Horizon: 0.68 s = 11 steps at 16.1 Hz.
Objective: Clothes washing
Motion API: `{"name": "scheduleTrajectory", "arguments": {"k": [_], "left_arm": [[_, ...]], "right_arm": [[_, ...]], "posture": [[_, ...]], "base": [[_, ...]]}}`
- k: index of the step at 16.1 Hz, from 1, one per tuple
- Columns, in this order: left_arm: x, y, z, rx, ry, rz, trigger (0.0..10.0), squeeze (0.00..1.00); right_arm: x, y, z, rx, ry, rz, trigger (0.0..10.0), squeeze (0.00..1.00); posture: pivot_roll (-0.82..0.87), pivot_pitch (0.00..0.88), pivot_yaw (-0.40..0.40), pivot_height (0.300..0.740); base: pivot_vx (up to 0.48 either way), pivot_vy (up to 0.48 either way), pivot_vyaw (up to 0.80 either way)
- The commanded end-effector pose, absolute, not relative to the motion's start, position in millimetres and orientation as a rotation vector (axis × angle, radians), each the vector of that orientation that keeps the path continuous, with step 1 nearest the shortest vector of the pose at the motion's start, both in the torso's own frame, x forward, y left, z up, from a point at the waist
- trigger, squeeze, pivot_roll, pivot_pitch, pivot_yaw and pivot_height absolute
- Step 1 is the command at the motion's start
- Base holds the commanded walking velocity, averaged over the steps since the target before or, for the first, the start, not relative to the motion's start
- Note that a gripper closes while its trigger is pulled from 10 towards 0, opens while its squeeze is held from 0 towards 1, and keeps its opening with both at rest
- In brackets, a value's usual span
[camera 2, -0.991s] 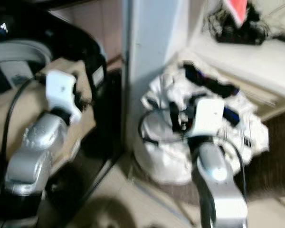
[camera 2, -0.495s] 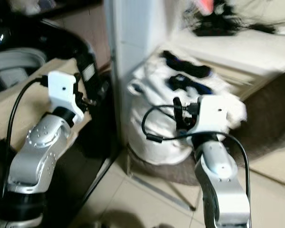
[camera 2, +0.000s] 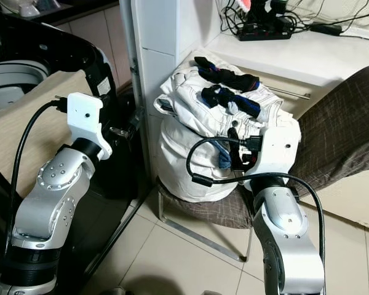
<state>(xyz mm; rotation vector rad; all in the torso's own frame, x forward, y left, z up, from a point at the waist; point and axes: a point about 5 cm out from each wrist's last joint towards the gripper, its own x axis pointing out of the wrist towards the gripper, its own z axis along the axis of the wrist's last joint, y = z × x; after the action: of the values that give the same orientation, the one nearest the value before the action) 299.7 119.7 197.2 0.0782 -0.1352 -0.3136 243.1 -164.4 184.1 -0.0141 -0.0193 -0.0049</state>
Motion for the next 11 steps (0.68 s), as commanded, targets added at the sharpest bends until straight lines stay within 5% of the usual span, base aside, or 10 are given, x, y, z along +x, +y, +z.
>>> {"name": "scheduleTrajectory", "arguments": {"k": [1, 4, 8, 11], "left_arm": [[301.0, 119.9, 199.6, 0.081, -0.139, -0.318, 10.0, 0.0], [301.0, 122.2, 192.1, 0.063, -0.105, -0.296, 10.0, 0.0], [300.0, 122.8, 193.8, 0.056, -0.11, -0.288, 10.0, 0.0], [299.7, 122.9, 193.2, 0.053, -0.109, -0.288, 10.0, 0.0]], "right_arm": [[242.5, -163.7, 186.8, -0.024, -0.036, 0.003, 10.0, 0.0], [244.2, -161.2, 187.9, -0.084, -0.033, 0.052, 10.0, 0.0], [247.4, -160.3, 190.0, -0.109, -0.044, 0.052, 10.0, 0.0], [248.3, -162.1, 191.2, -0.066, -0.053, 0.038, 10.0, 0.0]], "posture": [[-0.12, 0.003, -0.001, 0.74], [-0.13, 0.009, -0.006, 0.74], [-0.12, 0.014, -0.013, 0.74], [-0.12, 0.013, -0.012, 0.74]], "base": [[0.266, 0.0, 0.0], [0.271, 0.0, 0.0], [0.273, 0.0, 0.8], [0.274, 0.0, 0.0]]}}
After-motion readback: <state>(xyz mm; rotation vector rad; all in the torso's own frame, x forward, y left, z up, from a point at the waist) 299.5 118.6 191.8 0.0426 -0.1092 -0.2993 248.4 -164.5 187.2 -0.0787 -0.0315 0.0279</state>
